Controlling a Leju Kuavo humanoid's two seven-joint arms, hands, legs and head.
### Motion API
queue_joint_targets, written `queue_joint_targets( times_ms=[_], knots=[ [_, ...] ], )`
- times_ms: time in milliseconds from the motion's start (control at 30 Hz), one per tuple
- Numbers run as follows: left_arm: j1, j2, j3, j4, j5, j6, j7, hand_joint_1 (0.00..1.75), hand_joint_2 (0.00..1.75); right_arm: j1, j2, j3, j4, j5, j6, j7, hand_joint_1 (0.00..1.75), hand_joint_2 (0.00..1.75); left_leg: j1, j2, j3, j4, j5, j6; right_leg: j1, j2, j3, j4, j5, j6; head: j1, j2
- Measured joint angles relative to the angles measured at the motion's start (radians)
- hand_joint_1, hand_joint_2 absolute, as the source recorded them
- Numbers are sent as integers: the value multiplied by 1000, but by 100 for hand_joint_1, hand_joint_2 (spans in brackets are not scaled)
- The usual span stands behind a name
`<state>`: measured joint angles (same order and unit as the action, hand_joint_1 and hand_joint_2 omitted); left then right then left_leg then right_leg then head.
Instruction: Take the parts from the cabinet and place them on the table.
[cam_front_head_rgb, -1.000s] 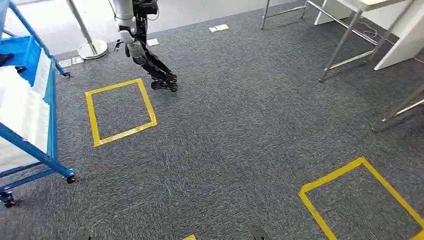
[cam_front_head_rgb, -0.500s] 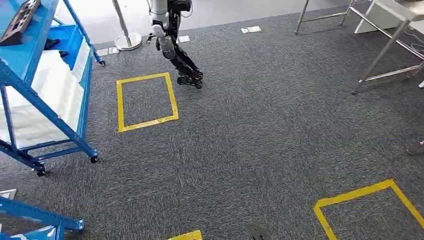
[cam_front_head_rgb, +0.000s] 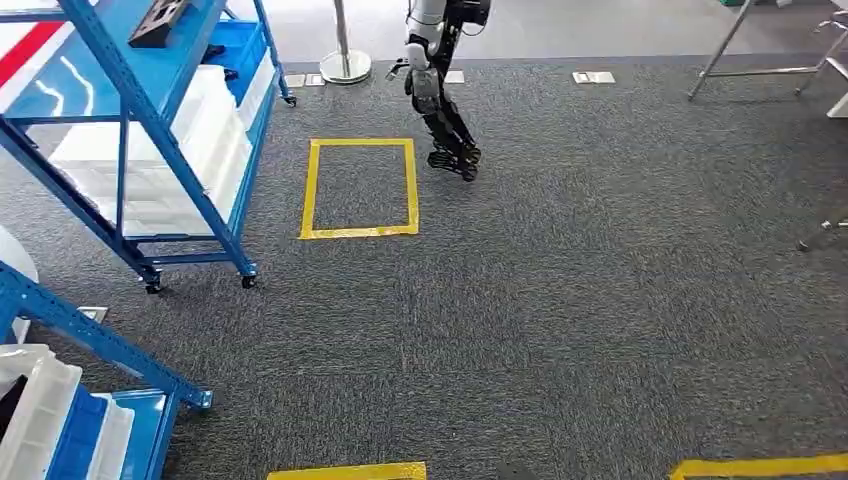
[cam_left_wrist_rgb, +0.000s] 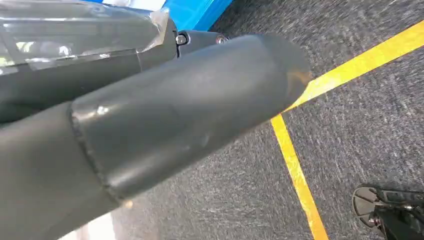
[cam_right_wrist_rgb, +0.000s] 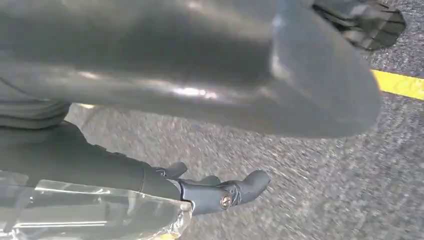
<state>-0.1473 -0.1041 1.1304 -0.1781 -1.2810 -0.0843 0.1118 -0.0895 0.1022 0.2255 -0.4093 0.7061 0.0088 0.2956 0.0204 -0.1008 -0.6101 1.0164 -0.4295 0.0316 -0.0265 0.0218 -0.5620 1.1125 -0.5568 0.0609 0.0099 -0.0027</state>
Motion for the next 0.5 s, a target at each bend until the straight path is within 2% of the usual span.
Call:
queue_joint_targets(
  times_ms=[33, 67, 100, 167, 200, 233, 267, 300, 333, 367, 400, 433, 467, 500],
  knots=[
    [0, 0, -5, 0, 0, 0, -4, 0, 0, 1, 0, 0, 0, 0, 1, -2, 0, 0, 1, -12, -3, 0, 2, -7, -13, 60, 38, -81, 25, 9, 3, 0],
    [-2, 1, -8, 0, 0, 0, -6, 0, 0, 4, 0, 0, 2, 0, 2, -3, 0, 0, -8, -25, -6, 9, -1, -17, -6, 67, 35, -102, 33, -1, 2, 0],
    [-2, 0, -10, 0, 0, 0, -8, 0, 0, 7, -1, 0, 2, 0, 3, -3, 0, 0, -5, -34, -7, 2, 3, -25, -5, 52, 36, -101, 35, -12, -2, 0],
    [4, 0, -10, 0, -1, 0, -10, 0, 0, 11, -1, 0, 3, 0, 3, -3, 0, 0, 3, -54, -11, -10, 14, -42, 6, 32, 47, -100, 41, -29, 0, 0],
    [9, 0, -10, 0, -1, 1, -10, 0, 0, 10, -1, 0, 3, 0, 3, -3, 0, 0, 6, -63, -17, -9, 19, -49, -6, 18, 44, -106, 49, -41, -1, 0],
    [12, -2, -11, 0, -2, 0, -12, 0, 0, 7, -1, -1, 3, 0, 3, -3, 0, 0, 6, -12, -27, 9, 4, -46, -7, 7, 42, -108, 55, -49, -5, 0],
    [11, -2, -11, 0, -3, 0, -13, 0, 0, 8, -1, -1, 3, 0, 3, -3, 0, 0, 1, 46, -46, 54, -33, -45, -3, -3, 40, -109, 57, -58, -12, 0],
    [9, -2, -11, 0, -4, 1, -14, 0, 0, 12, -2, -1, 3, 0, 3, -3, 0, 0, 1, 76, -81, 134, -83, -47, 4, -19, 39, -109, 57, -61, -15, 0],
    [7, -2, -11, 0, -4, 2, -14, 0, 0, 18, -3, -1, 5, 0, 3, -3, 0, 0, 1, 87, -117, 218, -124, -48, 10, -38, 39, -108, 55, -64, -13, 0],
    [7, -3, -11, 0, -4, 2, -14, 0, 0, 23, -4, -1, 6, 0, 3, -3, 0, 0, 1, 91, -144, 284, -149, -50, 15, -56, 37, -108, 54, -65, -14, 0],
    [8, -3, -11, 0, -4, 1, -14, 0, 0, 25, -5, -1, 8, 0, 3, -3, 0, 0, 1, 94, -150, 305, -149, -50, 17, -72, 36, -108, 54, -66, -14, 0],
    [10, -3, -11, 0, -5, 1, -14, 0, 0, 25, -5, -1, 8, 0, 3, -3, 0, 0, 1, 98, -133, 282, -131, -49, 19, -85, 35, -108, 54, -66, -13, 0],
    [10, -2, -11, 0, -6, 1, -14, 0, 0, 25, -5, -2, 9, -1, 3, -3, 0, 0, 1, 104, -93, 218, -99, -48, 20, -98, 36, -108, 53, -67, -15, 0],
    [9, -2, -12, 0, -9, 2, -14, 0, 0, 25, -5, -3, 9, -3, 2, -3, 0, 0, 1, 123, -33, 122, -62, -44, 20, -110, 38, -108, 52, -67, -14, 0]
  ],
)
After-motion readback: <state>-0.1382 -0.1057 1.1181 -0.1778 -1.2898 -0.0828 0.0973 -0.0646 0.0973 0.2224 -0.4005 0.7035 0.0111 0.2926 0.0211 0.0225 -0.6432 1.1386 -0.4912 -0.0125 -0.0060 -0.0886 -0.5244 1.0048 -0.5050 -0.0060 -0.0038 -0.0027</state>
